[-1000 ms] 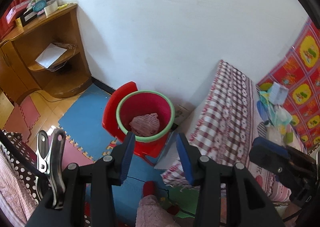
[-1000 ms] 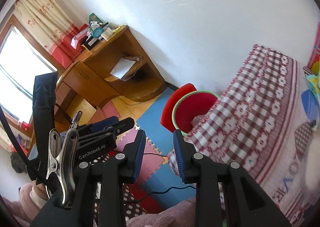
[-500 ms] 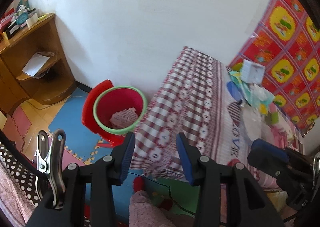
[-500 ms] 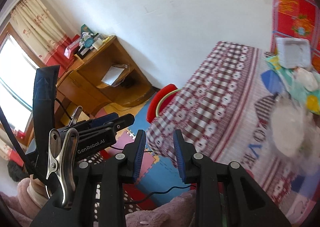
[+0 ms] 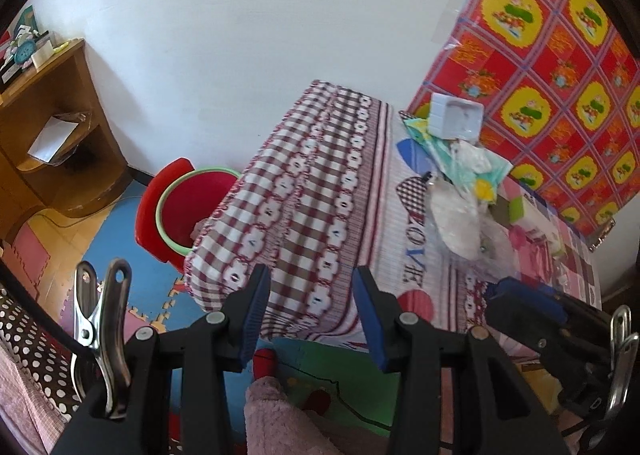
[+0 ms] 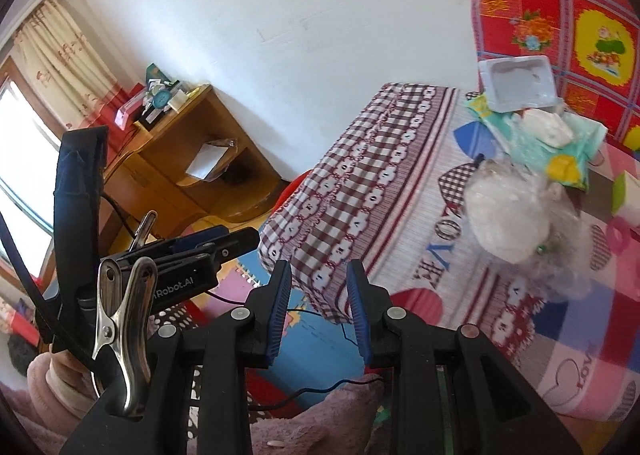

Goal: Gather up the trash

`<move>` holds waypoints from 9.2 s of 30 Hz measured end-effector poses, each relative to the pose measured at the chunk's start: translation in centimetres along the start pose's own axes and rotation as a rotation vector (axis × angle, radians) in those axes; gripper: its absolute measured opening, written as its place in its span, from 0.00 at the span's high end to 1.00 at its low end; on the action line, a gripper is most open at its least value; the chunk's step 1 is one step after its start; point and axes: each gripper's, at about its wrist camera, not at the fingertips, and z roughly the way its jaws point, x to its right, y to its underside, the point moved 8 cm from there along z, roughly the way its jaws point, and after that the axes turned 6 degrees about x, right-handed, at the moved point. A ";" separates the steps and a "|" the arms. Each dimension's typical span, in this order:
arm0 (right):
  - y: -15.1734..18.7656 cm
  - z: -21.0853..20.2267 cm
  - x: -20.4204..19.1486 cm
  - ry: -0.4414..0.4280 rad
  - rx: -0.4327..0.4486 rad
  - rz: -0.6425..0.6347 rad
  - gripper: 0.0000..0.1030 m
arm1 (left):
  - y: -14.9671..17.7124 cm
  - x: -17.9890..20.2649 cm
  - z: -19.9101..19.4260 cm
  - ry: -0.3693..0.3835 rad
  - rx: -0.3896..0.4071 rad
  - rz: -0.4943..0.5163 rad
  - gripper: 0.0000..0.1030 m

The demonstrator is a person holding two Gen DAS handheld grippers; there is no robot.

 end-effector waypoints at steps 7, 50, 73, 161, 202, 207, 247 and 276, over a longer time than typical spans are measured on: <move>0.3 -1.9 1.5 0.022 0.022 0.026 0.71 | -0.4 2.9 -0.7 0.035 -0.003 0.043 0.57; 0.1 -6.0 18.9 0.246 0.040 0.197 0.71 | -2.3 18.0 7.7 0.158 -0.099 0.224 0.57; 0.7 -6.9 28.5 0.187 -0.027 0.228 0.71 | 0.1 27.0 14.6 0.090 -0.163 0.382 0.70; 0.2 0.4 32.9 0.342 -0.112 0.188 0.50 | 2.8 28.2 19.4 0.051 -0.309 0.333 0.85; -0.4 -2.1 29.0 0.319 -0.040 0.120 0.58 | -1.0 22.4 10.2 0.067 -0.120 0.188 0.90; -0.3 -3.0 27.4 0.313 -0.025 0.116 0.58 | -1.1 21.0 9.3 0.078 -0.105 0.168 0.90; -1.0 -3.3 15.8 0.317 0.082 0.164 0.58 | -3.9 12.3 5.5 0.156 -0.044 0.207 0.90; -2.3 -1.1 12.2 0.213 0.058 0.058 0.58 | -4.6 9.6 4.9 0.073 -0.027 0.133 0.90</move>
